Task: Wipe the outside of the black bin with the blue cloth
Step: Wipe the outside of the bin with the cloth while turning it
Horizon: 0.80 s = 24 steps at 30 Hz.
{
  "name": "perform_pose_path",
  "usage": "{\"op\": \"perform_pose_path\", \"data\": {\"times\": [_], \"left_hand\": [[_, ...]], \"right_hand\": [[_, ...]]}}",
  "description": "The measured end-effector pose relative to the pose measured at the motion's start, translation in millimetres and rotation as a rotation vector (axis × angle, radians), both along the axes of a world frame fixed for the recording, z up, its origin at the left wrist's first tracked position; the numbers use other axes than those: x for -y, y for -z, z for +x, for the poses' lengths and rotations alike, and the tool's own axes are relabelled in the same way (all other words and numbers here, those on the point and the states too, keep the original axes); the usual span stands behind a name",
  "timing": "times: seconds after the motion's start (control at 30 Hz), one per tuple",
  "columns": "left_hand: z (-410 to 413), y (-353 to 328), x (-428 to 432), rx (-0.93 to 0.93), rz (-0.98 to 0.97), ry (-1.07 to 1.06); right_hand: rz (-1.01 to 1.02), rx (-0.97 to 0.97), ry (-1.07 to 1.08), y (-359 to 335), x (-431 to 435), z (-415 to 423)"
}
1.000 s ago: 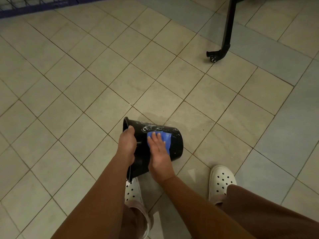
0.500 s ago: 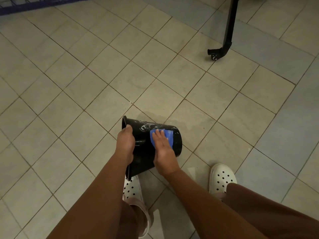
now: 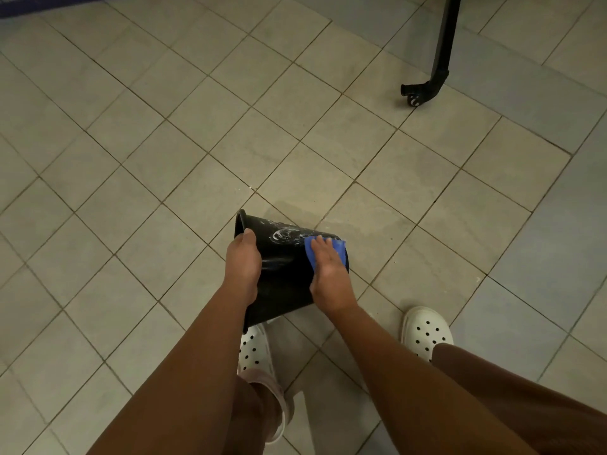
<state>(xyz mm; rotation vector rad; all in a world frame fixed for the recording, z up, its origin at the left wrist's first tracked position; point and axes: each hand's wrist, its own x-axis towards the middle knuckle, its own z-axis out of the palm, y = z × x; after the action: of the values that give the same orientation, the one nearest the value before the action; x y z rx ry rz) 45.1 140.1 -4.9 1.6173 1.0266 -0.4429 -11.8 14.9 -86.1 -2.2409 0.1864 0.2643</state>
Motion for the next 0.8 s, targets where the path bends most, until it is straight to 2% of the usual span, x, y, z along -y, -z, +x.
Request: {"op": "perform_pose_path", "data": {"times": [0.17, 0.37, 0.47, 0.6, 0.67, 0.8], "left_hand": [[1.0, 0.1, 1.7, 0.024, -0.002, -0.009], [-0.3, 1.0, -2.7, -0.018, -0.005, -0.032], [-0.1, 2.1, -5.5, -0.015, -0.020, -0.048], [1.0, 1.6, -4.1, -0.005, -0.015, -0.038], [1.3, 1.3, -4.6, -0.005, -0.010, -0.047], [1.5, 2.5, -5.7, -0.029, -0.010, -0.068]], "right_hand": [[-0.009, -0.173, 0.143, 6.9, 14.4, -2.4], [-0.013, -0.044, 0.075, -1.6, -9.2, -5.6], [-0.002, -0.079, 0.053, 6.4, 6.8, 5.1], [0.027, -0.185, 0.198, 7.4, 13.2, -0.8], [0.016, -0.164, 0.211, 2.7, 1.9, -7.8], [-0.016, -0.067, 0.104, 3.1, -5.5, -1.6]]}}
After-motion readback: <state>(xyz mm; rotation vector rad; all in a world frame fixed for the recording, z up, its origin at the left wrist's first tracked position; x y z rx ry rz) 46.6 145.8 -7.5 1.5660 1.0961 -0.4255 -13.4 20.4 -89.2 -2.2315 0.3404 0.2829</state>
